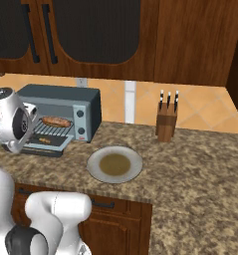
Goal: Pick up the kebab skewer and baguette bread, and place them inside the toaster oven. Close the toaster oven door and start by setting the timer.
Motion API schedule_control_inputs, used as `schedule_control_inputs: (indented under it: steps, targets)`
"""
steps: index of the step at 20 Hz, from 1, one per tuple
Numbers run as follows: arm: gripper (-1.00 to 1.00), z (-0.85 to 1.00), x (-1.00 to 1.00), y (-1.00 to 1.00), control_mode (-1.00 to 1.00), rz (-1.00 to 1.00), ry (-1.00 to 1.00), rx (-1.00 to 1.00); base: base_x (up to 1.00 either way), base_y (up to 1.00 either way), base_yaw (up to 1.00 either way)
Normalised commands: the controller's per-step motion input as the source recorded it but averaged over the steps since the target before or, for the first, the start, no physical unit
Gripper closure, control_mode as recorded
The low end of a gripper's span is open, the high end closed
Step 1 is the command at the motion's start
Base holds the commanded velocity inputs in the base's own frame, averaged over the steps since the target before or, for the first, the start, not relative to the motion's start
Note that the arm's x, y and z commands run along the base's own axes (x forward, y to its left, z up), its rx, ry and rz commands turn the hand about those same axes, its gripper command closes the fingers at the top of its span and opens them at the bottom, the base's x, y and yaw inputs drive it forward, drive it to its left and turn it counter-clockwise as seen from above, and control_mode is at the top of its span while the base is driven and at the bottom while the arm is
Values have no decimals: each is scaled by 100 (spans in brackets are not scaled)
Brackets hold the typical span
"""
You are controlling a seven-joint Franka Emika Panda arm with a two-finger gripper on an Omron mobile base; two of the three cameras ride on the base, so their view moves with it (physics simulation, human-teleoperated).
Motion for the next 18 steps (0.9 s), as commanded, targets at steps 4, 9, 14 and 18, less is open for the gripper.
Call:
schedule_control_inputs:
  steps: [4, 9, 14, 18]
  targets:
    - [100, 22, 38, 30, -100, 7, -33, -3, 0, 0, 0]
    - [100, 0, 48, 0, -100, 1, -28, -8, 0, 0, 0]
    - [100, -36, 60, 2, -100, 7, -11, -7, 0, 0, 0]
    - [100, -26, 65, 14, -100, 6, -2, -3, 0, 0, 0]
